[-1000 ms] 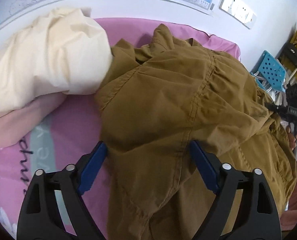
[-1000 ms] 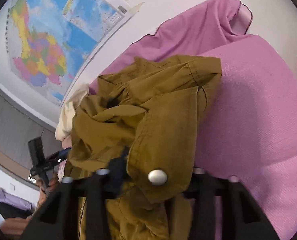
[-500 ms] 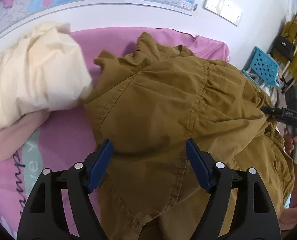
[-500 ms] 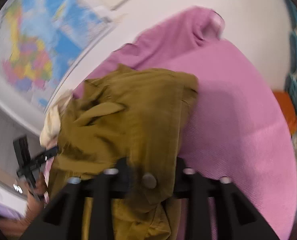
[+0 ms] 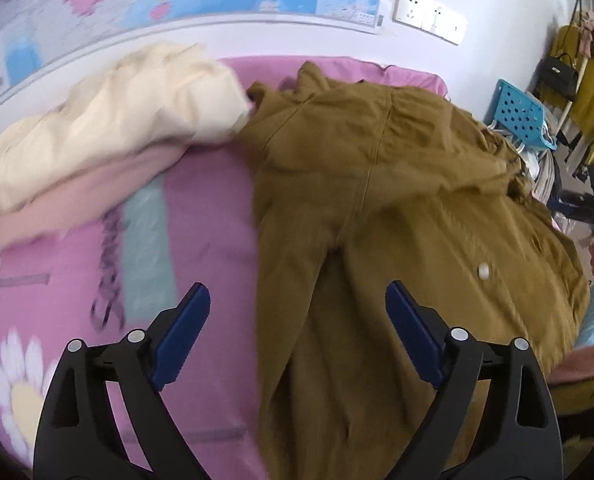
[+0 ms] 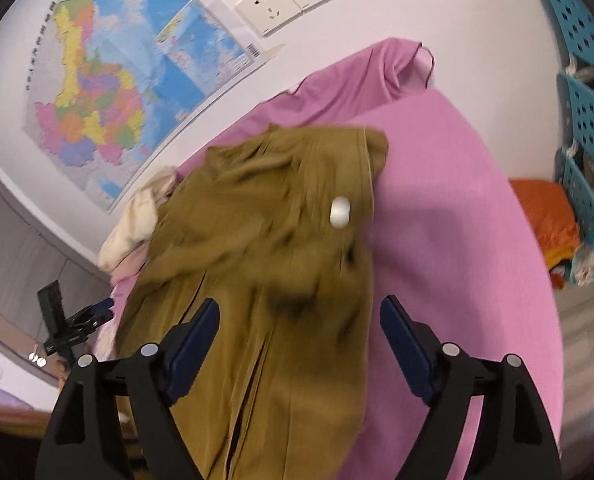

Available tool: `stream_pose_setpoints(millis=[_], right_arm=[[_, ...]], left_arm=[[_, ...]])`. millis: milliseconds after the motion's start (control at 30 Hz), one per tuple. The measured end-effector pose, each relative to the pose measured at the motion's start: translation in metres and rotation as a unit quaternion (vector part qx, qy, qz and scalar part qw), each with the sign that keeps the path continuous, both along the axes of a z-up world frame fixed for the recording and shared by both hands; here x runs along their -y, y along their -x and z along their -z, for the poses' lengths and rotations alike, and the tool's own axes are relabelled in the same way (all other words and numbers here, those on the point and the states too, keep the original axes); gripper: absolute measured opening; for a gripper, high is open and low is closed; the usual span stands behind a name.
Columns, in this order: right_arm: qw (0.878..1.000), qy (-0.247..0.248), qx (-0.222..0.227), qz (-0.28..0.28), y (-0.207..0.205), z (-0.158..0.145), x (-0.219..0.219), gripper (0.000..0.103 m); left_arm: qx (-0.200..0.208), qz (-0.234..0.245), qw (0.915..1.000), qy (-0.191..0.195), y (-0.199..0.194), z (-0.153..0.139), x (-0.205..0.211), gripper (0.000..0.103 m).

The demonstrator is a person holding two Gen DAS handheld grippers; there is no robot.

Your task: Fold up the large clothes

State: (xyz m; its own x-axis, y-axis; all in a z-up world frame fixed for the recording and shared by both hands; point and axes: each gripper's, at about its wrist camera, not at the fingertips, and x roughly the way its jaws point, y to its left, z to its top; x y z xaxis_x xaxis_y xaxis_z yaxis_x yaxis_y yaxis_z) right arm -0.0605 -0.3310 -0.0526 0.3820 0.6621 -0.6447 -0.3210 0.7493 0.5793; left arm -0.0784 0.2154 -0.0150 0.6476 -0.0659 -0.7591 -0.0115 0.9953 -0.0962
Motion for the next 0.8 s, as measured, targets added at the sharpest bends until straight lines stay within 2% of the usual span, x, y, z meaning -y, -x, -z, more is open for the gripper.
stream_pose_setpoints(millis=[200,367,467,500,567,700,800], right_arm=[[1.000,-0.021,-0.022,0.005,0.051,0.016,0.012,0.083],[0.999,-0.051,-0.013,-0.009,0.077,0.017,0.009,0.083],[0.999,-0.043,-0.012,-0.025,0.085,0.018,0.000,0.083],[0.998,-0.043,-0.016,-0.030,0.087,0.021,-0.003,0.083],[0.998,-0.045,-0.024,-0.038,0.090,0.025,-0.008,0.083],[0.996,-0.066,-0.025,-0.047,0.097,0.028,-0.010,0.084],[0.994,-0.087,-0.026,-0.060,0.101,0.031,-0.011,0.084]], left_arm=[[-0.028,-0.011,0.9981,0.053,0.045,0.018,-0.021,0.091],[-0.059,0.013,0.9943,0.089,0.059,0.039,-0.009,0.091],[-0.076,0.026,0.9915,0.102,0.061,0.052,0.000,0.092],[-0.069,0.028,0.9927,0.095,0.063,0.053,0.004,0.095],[-0.068,0.038,0.9912,0.107,0.065,0.054,0.008,0.097],[-0.066,0.064,0.9848,0.147,0.070,0.052,0.012,0.097],[-0.062,0.073,0.9839,0.151,0.071,0.050,0.019,0.094]])
